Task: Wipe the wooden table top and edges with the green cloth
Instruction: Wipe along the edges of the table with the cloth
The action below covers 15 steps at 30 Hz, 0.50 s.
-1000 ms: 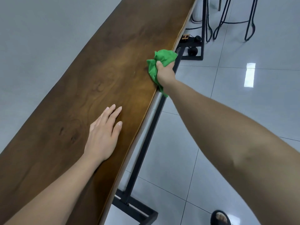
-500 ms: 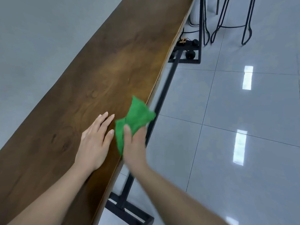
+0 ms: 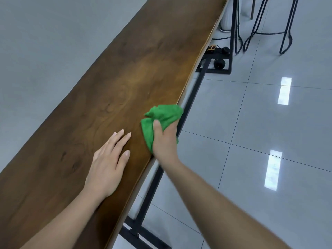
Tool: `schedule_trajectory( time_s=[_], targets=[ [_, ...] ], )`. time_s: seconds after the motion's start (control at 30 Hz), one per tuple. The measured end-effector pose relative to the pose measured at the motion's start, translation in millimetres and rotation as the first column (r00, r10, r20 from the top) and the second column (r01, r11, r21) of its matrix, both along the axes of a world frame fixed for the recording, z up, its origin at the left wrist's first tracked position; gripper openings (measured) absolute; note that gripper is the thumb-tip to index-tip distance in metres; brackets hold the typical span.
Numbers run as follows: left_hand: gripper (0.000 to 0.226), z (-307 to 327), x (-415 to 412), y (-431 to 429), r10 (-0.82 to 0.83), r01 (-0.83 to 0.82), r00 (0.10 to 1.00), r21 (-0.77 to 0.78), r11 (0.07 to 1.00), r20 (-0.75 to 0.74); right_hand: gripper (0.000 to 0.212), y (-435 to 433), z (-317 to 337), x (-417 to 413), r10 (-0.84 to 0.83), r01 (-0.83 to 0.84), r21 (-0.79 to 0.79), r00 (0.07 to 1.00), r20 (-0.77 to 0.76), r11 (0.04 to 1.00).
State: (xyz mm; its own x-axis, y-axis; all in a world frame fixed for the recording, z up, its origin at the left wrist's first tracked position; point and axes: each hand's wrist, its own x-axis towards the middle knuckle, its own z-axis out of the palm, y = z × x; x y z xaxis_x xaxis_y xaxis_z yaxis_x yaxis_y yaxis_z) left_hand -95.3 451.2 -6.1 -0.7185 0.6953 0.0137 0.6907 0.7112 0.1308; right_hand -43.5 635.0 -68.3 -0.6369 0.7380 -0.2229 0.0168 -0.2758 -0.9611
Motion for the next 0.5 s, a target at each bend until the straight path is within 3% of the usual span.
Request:
schedule_trajectory(
  time_s=[0.23, 0.5],
  targets=[
    [0.062, 1.0, -0.2, 1.7, 0.012, -0.012, 1.000, -0.009, 1.000, -0.003, 0.082, 147.2, 30.1, -56.3, 0.028, -0.025, -0.045, 0.997, 0.071, 0.999],
    [0.058, 1.2, 1.1, -0.4, 0.000, 0.000, 1.000, 0.011, 1.000, -0.007, 0.073, 108.0, 21.0, -38.6, 0.005, -0.005, -0.007, 1.000, 0.029, 1.000]
  ],
)
